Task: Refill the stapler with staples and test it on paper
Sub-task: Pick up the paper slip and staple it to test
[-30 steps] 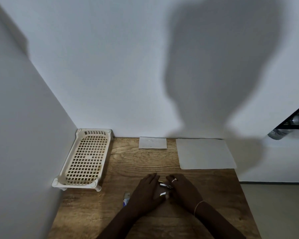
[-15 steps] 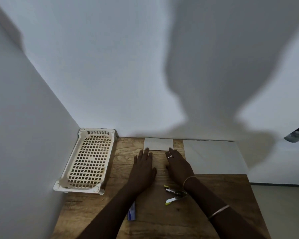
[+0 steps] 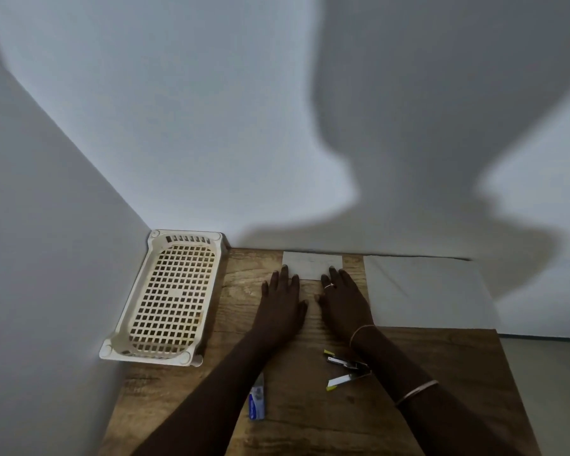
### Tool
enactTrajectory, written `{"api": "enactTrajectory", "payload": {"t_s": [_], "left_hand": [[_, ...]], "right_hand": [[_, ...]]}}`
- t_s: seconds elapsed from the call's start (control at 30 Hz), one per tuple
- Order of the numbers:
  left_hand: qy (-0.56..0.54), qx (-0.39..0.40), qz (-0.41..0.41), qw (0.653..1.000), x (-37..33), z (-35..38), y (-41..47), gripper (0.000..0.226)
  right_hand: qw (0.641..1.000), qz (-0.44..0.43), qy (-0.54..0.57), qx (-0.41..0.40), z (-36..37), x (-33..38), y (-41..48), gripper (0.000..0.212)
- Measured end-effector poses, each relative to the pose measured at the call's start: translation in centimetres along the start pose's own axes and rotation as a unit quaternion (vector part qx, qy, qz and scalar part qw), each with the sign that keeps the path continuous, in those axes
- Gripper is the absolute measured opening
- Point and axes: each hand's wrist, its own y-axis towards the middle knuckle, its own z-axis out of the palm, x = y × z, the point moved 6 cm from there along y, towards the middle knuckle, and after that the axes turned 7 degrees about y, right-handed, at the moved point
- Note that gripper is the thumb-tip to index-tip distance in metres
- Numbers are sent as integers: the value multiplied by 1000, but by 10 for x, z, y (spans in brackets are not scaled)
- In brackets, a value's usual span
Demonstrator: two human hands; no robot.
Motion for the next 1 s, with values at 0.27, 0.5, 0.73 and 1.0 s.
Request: {"api": "enactTrajectory", "payload": {"t_s": [0.27, 0.5, 0.73, 1.0], "left_hand": [[-62, -20, -24, 998, -1, 6, -43, 63], [-208, -101, -62, 971, -1, -12, -70, 49], [-325, -134, -175, 920, 14, -29, -60, 48], [-375, -118, -206, 896, 22, -18, -60, 51]], "right_hand": [[999, -14, -27, -20, -2, 6, -44, 41], [987, 30, 95, -126, -20, -2, -65, 31], [930, 222, 274, -101, -18, -25, -53, 44], [859, 321, 390, -82, -14, -35, -53, 39]]}}
